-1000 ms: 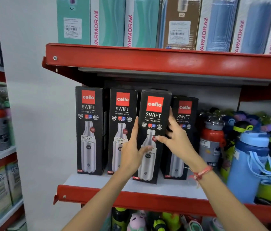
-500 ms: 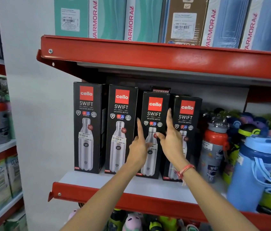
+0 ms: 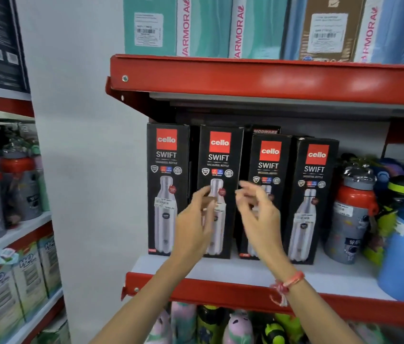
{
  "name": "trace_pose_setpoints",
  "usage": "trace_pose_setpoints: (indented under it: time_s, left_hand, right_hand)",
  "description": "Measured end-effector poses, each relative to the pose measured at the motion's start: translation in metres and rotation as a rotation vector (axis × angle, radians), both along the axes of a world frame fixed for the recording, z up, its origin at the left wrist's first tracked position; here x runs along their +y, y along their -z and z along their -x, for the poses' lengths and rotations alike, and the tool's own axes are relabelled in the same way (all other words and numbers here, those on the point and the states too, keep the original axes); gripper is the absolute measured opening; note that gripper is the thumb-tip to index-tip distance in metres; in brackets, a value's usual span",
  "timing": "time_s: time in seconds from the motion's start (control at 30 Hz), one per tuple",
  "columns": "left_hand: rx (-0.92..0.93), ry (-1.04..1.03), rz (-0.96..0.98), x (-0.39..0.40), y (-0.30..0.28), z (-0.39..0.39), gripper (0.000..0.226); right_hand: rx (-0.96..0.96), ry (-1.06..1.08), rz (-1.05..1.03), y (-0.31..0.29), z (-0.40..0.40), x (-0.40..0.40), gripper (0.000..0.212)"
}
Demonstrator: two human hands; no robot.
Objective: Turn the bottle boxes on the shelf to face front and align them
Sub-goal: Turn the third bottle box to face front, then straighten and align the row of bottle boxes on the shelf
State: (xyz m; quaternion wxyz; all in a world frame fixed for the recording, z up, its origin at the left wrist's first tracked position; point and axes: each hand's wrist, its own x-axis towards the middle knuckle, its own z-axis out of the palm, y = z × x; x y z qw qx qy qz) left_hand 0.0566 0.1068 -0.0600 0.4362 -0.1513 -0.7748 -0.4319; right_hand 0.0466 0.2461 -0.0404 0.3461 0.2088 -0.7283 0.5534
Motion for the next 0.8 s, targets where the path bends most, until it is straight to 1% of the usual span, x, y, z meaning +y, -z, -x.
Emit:
trace_pose_setpoints:
  time_s: [0.07, 0.13, 0.2, 0.27, 0.33, 0.43, 0.53, 0.67, 0.8]
  left_hand:
    - [0.026, 0.000, -0.061, -0.028, 0.014, -0.006, 0.031]
    - [0.020, -0.003, -0.100, -0.052, 0.030, -0.010, 0.027]
    - [-0.008, -0.037, -0.178, -0.073, 0.044, -0.009, 0.028]
    - [-0.097, -0.022, -0.325, -0.090, 0.050, -0.007, 0.044]
    - [-0.221, 0.083, -0.416, -0.101, 0.051, -0.004, 0.059]
    - [-0.413, 0.258, -0.396, -0.114, 0.055, 0.000, 0.065]
    - [-0.543, 0.284, -0.307, -0.125, 0.058, 0.000, 0.069]
    - [-0.589, 0.331, -0.306, -0.138, 0.053, -0.013, 0.067]
    - [-0.606, 0.353, -0.314, -0.144, 0.052, -0.038, 0.082]
  right_hand:
    - [-0.125, -0.114, -0.041, 0.016, -0.006, -0.024, 0.024]
    - [-0.238, -0.158, -0.052, 0.034, -0.007, -0.045, 0.021]
    - [-0.346, -0.165, -0.063, 0.049, -0.007, -0.064, 0.029]
    - [-0.450, -0.202, -0.064, 0.060, -0.006, -0.080, 0.043]
    - [-0.517, -0.233, -0.073, 0.066, -0.007, -0.093, 0.053]
    - [-0.571, -0.174, -0.164, 0.067, -0.004, -0.109, 0.058]
    - [-0.595, -0.104, -0.195, 0.065, -0.004, -0.119, 0.057]
    - [-0.577, -0.061, -0.220, 0.068, -0.011, -0.117, 0.057]
    - [-0.540, -0.075, -0.232, 0.073, -0.029, -0.110, 0.057]
